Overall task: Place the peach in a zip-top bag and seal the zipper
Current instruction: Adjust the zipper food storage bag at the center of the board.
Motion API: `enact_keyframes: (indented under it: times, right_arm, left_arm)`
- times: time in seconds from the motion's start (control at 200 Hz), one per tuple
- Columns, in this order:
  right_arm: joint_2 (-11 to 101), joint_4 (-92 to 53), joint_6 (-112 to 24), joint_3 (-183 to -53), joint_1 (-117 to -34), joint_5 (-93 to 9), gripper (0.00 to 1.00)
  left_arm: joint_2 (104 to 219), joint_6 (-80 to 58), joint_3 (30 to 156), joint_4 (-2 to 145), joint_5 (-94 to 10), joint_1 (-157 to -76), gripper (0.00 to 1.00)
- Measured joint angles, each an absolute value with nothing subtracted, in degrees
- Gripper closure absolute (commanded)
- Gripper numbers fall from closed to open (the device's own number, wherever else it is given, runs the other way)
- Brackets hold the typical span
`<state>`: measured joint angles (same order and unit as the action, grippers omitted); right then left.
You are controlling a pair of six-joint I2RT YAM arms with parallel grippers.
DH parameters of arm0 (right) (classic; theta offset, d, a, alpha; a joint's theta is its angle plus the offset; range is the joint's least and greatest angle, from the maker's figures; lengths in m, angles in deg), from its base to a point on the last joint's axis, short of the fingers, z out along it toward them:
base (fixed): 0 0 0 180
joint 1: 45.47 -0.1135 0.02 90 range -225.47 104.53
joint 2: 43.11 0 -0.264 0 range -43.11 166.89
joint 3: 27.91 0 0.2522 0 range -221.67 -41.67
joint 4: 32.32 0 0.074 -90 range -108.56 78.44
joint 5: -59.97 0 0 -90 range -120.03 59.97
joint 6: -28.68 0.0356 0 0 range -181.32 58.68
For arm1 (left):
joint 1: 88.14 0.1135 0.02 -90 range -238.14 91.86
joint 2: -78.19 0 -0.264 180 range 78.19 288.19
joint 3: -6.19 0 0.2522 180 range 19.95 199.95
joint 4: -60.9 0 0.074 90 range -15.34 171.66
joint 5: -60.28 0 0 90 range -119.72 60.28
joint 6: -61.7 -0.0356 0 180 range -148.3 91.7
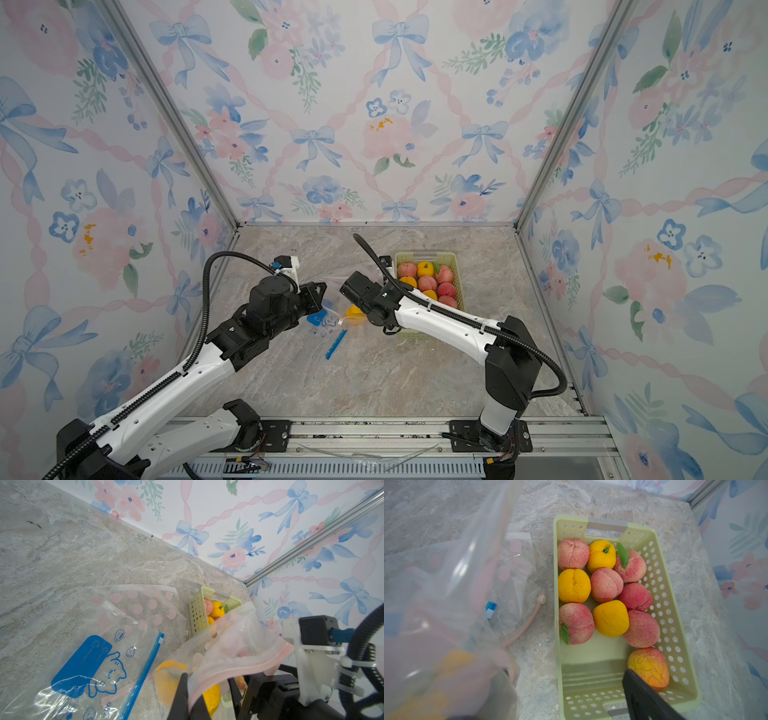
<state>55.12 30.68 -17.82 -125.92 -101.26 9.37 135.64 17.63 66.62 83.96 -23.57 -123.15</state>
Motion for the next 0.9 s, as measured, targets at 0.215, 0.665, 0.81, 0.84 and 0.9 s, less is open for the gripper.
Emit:
enact_keyframes:
  times: [0.215,0.665,0.81,0.84,0.9]
  right_arm:
    - [56.4,26.6,-22.7,-128.4,-104.3,1.6,0.19]
    - [56.3,26.2,-23.8,-128.8,-100.7,4.6,0.24]
    - [57.0,26.4,-23.8,-129.0,-98.3,6.6,0.24]
    - [57.6,26.6,-23.9,-129.4,-98.0,6.9,0.24]
    - [59.6,27.1,-23.9,-130.7,-97.4,7.3,0.24]
  left_arm:
    - [141.4,16.4,67.3,83.7,-26.8,-125.1,1.00]
    - [141.0,13.7,71.4,87.8,-30.3,-125.9,1.00]
    - [140.8,13.2,72.8,89.8,-33.1,-125.9,1.00]
    - [140.8,13.0,72.9,90.2,-33.7,-125.9,1.00]
    - [140.6,12.7,73.0,91.4,-34.9,-125.9,1.00]
